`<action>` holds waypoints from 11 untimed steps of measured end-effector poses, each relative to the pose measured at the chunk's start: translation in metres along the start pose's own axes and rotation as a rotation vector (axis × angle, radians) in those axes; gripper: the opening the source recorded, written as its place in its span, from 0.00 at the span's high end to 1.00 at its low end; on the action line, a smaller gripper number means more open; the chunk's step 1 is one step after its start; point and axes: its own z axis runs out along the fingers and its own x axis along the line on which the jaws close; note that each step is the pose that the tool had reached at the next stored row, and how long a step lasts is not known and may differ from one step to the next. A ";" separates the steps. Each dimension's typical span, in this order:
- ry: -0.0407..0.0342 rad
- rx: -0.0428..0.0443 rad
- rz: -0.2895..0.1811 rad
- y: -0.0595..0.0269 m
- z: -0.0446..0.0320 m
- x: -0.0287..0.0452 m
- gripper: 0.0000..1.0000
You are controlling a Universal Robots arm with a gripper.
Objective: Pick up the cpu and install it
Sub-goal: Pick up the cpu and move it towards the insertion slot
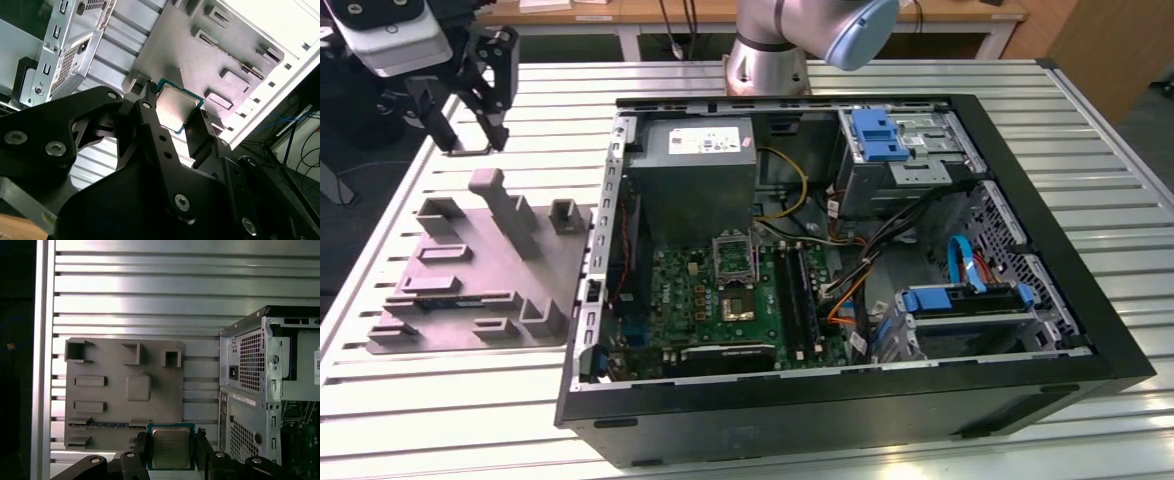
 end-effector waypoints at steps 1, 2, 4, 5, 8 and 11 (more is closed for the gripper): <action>0.0000 0.0001 0.000 -0.0001 0.0000 0.0000 0.53; -0.0001 0.0001 0.000 -0.0002 0.0001 -0.0007 0.53; -0.0001 0.0001 0.000 -0.0002 0.0001 -0.0014 0.53; -0.0001 0.0001 0.000 -0.0002 0.0001 -0.0016 0.53; 0.0000 0.0002 0.000 -0.0002 0.0000 -0.0031 0.53; 0.0000 0.0001 0.000 -0.0002 0.0001 -0.0054 0.53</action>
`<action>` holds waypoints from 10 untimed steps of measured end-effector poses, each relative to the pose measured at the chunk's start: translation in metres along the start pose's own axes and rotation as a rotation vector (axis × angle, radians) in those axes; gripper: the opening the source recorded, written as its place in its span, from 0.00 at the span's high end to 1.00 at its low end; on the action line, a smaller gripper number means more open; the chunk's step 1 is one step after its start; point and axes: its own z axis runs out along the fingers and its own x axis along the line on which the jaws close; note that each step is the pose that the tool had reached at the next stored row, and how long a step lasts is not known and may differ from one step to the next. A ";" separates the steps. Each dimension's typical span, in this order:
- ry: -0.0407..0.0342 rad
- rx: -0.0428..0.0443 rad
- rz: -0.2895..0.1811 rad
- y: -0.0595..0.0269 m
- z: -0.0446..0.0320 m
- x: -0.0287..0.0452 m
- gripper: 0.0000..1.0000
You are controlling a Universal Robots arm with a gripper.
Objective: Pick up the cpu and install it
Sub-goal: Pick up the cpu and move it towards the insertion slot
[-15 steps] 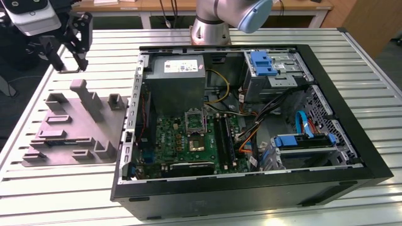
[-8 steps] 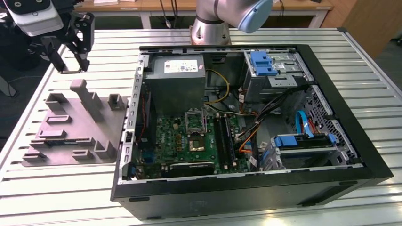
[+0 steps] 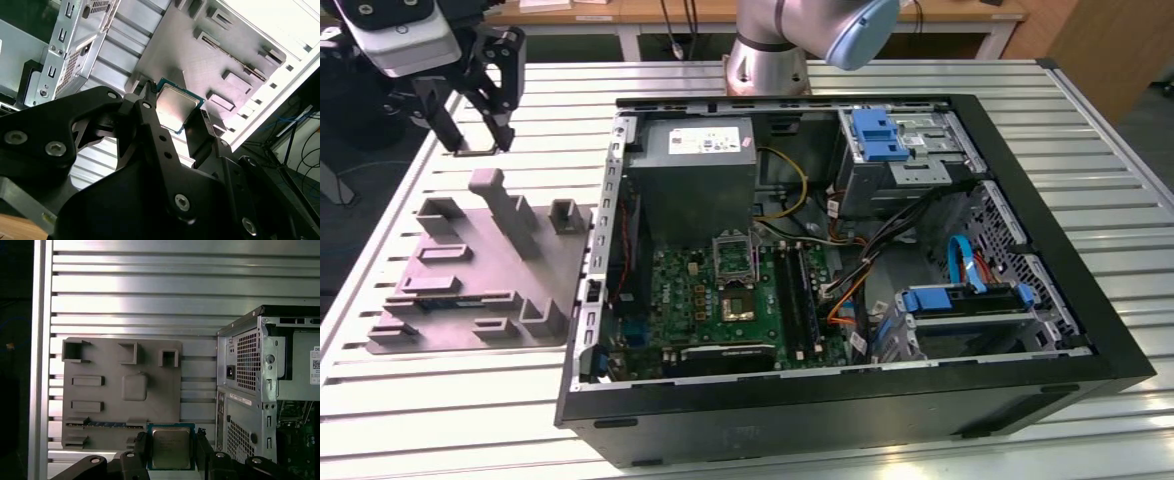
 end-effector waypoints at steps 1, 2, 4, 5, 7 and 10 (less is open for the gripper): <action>0.0000 0.0000 0.000 0.0000 0.0000 -0.0006 0.53; -0.0001 0.0000 0.000 0.0000 0.0001 -0.0012 0.53; 0.0000 0.0000 0.000 0.0000 0.0000 -0.0023 0.53; -0.0001 0.0000 0.000 0.0000 0.0000 -0.0027 0.53; 0.0000 0.0000 0.000 0.0000 0.0000 -0.0034 0.53; -0.0001 0.0000 0.000 0.0000 0.0001 -0.0043 0.53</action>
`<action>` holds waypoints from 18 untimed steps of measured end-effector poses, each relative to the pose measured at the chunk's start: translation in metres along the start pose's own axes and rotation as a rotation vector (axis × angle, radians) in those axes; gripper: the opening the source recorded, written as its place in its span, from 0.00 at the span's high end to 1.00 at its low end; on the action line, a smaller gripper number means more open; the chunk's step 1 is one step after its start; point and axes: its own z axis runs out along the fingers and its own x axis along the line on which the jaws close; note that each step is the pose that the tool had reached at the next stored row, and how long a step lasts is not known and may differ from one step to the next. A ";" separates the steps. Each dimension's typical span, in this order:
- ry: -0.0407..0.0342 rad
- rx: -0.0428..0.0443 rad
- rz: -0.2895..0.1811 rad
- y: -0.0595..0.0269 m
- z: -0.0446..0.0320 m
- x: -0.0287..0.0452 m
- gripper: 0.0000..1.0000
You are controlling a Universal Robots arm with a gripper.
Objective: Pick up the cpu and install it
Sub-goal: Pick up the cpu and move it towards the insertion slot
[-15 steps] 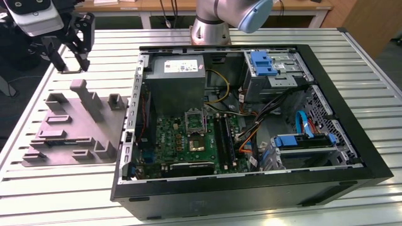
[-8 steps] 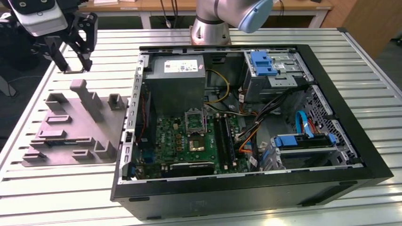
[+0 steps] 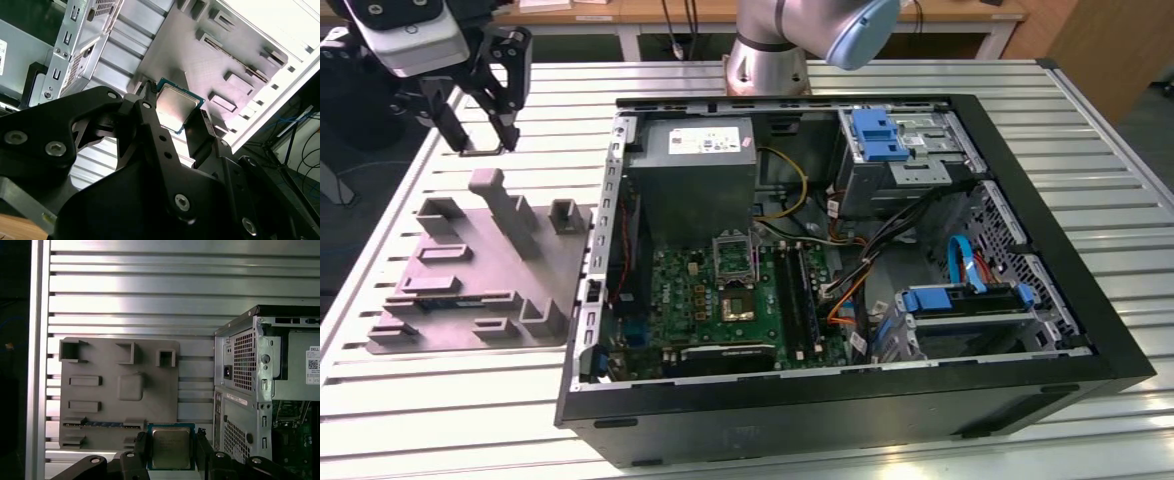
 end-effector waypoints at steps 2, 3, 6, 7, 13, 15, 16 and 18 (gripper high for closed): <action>0.0001 0.0001 0.000 0.0000 -0.0001 -0.0004 0.53; 0.0001 0.0001 0.000 0.0000 -0.0001 -0.0005 0.53; 0.0000 0.0000 0.000 0.0000 0.0000 -0.0010 0.53; 0.0000 0.0000 0.000 0.0000 0.0000 -0.0012 0.53; 0.0000 0.0001 0.000 0.0000 0.0000 -0.0040 0.53; 0.0001 0.0000 0.000 0.0000 0.0000 -0.0050 0.53; 0.0001 0.0000 0.000 0.0000 0.0000 -0.0054 0.53; 0.0001 0.0001 0.000 0.0000 0.0000 -0.0064 0.53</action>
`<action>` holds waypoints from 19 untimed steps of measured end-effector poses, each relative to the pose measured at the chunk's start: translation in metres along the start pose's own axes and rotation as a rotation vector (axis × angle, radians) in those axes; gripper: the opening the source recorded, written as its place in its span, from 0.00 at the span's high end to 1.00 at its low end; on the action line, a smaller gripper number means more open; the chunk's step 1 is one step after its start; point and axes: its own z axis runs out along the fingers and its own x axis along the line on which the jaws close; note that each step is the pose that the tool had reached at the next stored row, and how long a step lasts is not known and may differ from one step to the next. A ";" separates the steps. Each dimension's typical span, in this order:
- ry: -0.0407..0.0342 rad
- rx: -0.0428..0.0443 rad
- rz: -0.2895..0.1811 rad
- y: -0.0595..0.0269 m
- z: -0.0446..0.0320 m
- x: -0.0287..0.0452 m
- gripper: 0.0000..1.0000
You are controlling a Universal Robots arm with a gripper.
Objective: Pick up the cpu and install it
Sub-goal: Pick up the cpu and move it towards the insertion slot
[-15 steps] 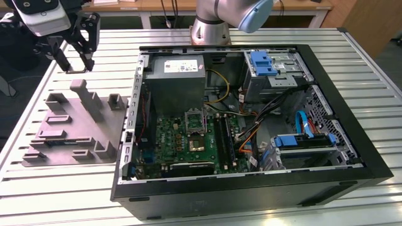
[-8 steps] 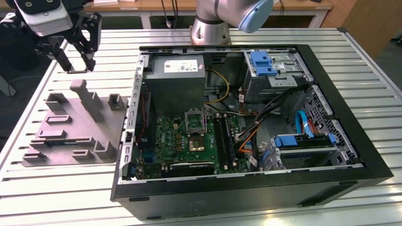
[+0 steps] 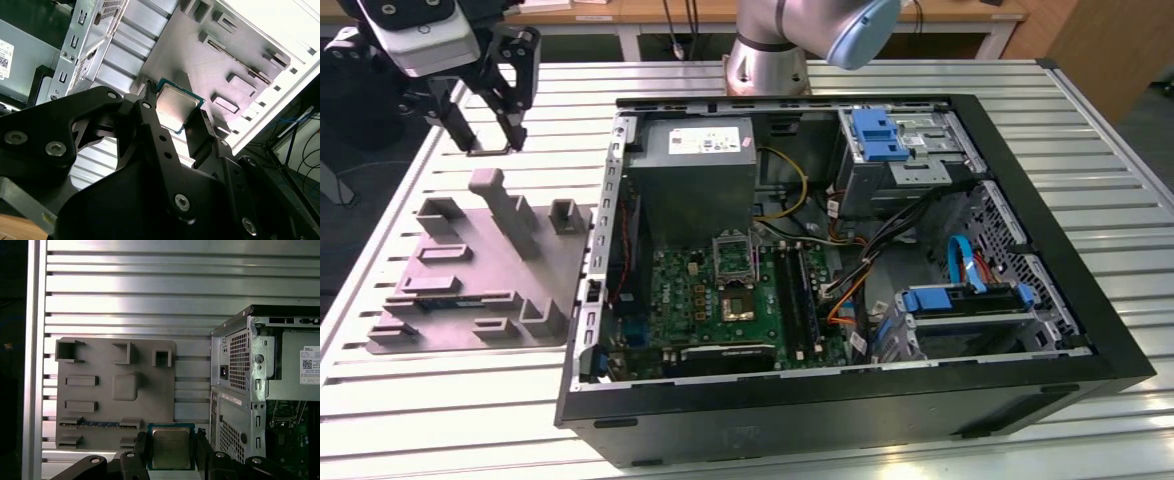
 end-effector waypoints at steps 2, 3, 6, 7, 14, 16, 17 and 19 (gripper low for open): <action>0.0000 0.0000 0.000 0.0000 0.0000 -0.0010 0.53; -0.0001 0.0000 0.000 0.0000 0.0000 -0.0014 0.53; -0.0001 0.0000 0.000 0.0000 0.0000 -0.0024 0.53; 0.0000 0.0000 0.000 0.0000 0.0000 -0.0028 0.53; -0.0001 0.0000 0.000 0.0000 0.0000 -0.0047 0.53; 0.0000 0.0000 0.000 0.0000 0.0000 -0.0053 0.53; 0.0000 0.0000 0.000 0.0000 0.0000 -0.0055 0.53; -0.0001 -0.0001 0.000 0.0000 0.0001 -0.0060 0.53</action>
